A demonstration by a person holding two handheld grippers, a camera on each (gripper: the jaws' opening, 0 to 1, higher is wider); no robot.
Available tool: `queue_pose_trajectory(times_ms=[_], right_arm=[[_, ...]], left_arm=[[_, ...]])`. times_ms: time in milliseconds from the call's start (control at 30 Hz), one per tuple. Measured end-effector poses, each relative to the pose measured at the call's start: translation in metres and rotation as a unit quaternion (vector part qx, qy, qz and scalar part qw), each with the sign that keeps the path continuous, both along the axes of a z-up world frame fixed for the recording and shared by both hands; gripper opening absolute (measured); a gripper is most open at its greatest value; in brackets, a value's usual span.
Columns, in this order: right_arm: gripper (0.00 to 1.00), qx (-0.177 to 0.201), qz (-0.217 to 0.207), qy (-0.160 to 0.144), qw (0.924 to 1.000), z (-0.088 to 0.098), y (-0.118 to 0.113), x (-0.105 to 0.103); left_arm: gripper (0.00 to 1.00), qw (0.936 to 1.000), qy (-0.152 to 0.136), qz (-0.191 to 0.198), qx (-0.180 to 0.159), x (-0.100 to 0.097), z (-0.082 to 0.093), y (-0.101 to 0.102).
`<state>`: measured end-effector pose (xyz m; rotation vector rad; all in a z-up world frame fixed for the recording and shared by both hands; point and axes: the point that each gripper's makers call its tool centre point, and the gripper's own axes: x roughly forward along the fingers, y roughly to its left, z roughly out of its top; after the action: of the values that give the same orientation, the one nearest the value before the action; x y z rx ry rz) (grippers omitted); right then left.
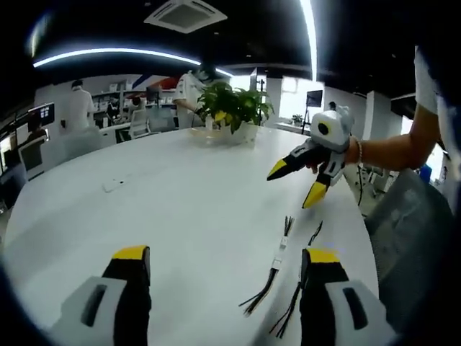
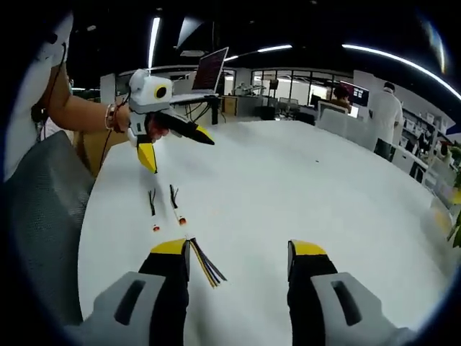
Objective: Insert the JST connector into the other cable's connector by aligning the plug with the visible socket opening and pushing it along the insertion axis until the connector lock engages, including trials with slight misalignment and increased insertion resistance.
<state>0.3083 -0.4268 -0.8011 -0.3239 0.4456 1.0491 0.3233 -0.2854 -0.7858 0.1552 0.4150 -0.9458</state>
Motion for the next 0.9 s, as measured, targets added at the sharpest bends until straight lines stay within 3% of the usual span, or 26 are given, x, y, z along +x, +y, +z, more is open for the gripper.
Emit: queue_pose_trajectory(times_ms=[300, 633, 900], right_arm=[[0.46, 0.000, 0.044, -0.003, 0.9990, -0.006, 0.016, 0.000], [0.46, -0.021, 0.090, -0.002, 0.9957, -0.016, 0.029, -0.005], [0.38, -0.025, 0.126, 0.005, 0.9916, -0.024, 0.039, -0.014]], left_arm=[[0.84, 0.9987, -0.004, -0.050, -0.011, -0.003, -0.011, -0.023], [0.72, 0.9955, -0.017, -0.093, -0.006, -0.008, -0.020, -0.035], [0.60, 0.9911, -0.031, -0.130, 0.007, -0.016, -0.028, -0.045]])
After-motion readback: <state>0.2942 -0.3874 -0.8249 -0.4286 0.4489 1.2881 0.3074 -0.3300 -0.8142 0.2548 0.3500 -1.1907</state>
